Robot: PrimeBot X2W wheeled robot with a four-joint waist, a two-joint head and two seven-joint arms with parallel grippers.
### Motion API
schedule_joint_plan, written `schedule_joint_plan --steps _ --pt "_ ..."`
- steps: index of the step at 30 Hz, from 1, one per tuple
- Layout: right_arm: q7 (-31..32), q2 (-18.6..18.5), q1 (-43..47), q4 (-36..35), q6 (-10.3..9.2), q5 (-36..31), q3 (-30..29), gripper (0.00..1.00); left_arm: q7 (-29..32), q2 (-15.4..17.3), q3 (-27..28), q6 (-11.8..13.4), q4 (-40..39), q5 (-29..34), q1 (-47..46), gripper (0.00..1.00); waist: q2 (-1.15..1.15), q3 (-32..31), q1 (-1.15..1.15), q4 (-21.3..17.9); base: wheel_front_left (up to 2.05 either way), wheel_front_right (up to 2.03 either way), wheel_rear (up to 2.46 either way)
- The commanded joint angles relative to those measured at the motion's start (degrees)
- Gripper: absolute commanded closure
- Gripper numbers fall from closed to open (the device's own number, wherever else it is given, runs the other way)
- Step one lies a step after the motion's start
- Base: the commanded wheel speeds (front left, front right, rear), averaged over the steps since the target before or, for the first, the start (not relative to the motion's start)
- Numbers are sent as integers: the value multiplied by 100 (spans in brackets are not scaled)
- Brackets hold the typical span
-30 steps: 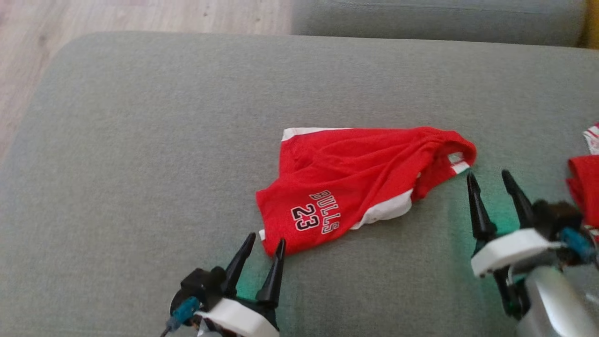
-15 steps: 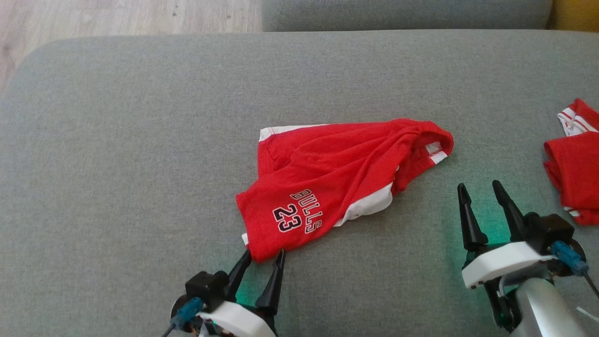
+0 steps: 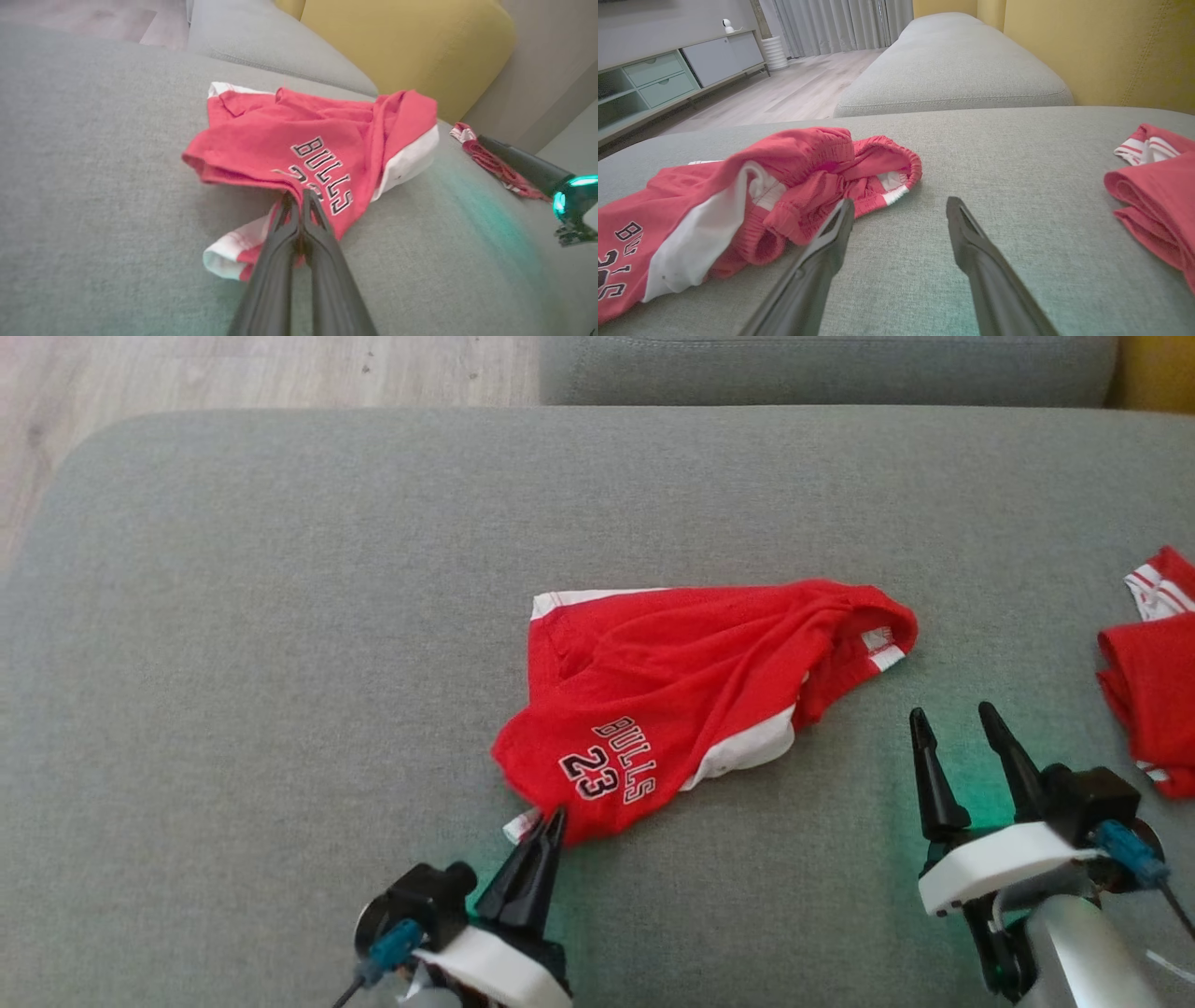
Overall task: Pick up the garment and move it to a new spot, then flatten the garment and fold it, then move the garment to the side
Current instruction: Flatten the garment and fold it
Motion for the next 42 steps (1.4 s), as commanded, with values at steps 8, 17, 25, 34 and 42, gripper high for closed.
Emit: schedule_joint_plan --steps 8,17,25,34,42 --pt "-77 35 1 -121 11 64 52 0 -31 6 288 9 -1148 246 -256 100 0 -21 0 175 0 0 0" --pt "-77 64 -285 -233 11 81 209 0 -31 16 1361 20 -327 401 -861 100 0 324 0 -118 0 0 0" --pt "-77 66 -411 -304 11 128 252 0 -31 80 2201 260 1138 575 -1671 100 0 585 0 -468 0 0 0" --pt "-78 194 -428 -478 11 109 231 0 -31 331 2752 980 1826 984 -2174 0 0 546 0 -604 0 0 0" --pt "-78 375 -188 -1007 11 39 188 0 -31 201 2990 1242 657 1491 -1314 0 0 145 0 -480 0 0 0"
